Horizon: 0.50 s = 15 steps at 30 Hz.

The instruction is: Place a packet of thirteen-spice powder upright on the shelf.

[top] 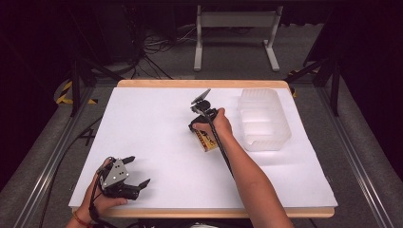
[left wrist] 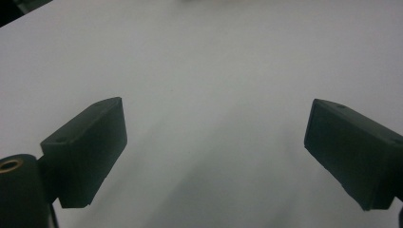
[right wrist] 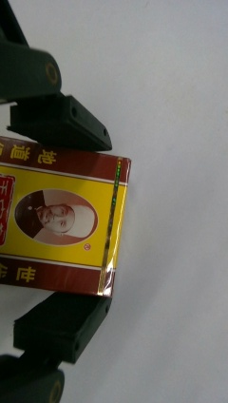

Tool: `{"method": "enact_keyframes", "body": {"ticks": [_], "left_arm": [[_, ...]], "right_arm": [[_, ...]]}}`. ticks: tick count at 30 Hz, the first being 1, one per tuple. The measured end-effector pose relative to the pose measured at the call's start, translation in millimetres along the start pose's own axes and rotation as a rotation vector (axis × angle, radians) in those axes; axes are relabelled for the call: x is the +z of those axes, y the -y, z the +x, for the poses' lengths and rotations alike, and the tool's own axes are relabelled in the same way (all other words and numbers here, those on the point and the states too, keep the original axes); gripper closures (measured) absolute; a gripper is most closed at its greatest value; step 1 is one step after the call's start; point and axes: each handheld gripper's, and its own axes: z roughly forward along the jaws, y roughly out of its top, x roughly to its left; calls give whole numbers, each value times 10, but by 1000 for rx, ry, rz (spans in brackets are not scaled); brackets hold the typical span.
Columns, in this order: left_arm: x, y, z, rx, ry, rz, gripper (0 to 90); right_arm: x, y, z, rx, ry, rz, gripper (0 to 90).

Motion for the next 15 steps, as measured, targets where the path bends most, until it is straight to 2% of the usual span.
{"method": "enact_keyframes", "body": {"ticks": [7,10,15], "left_arm": [[0,10,11,-4,0,2,76],[1,11,13,-4,1,4,77],[-6,10,8,-2,-1,4,76]], "right_arm": [[-17,3,7,5,10,-5,302],[-78,8,16,5,22,-30,322],[-122,27,20,-1,20,-38,326]]}}
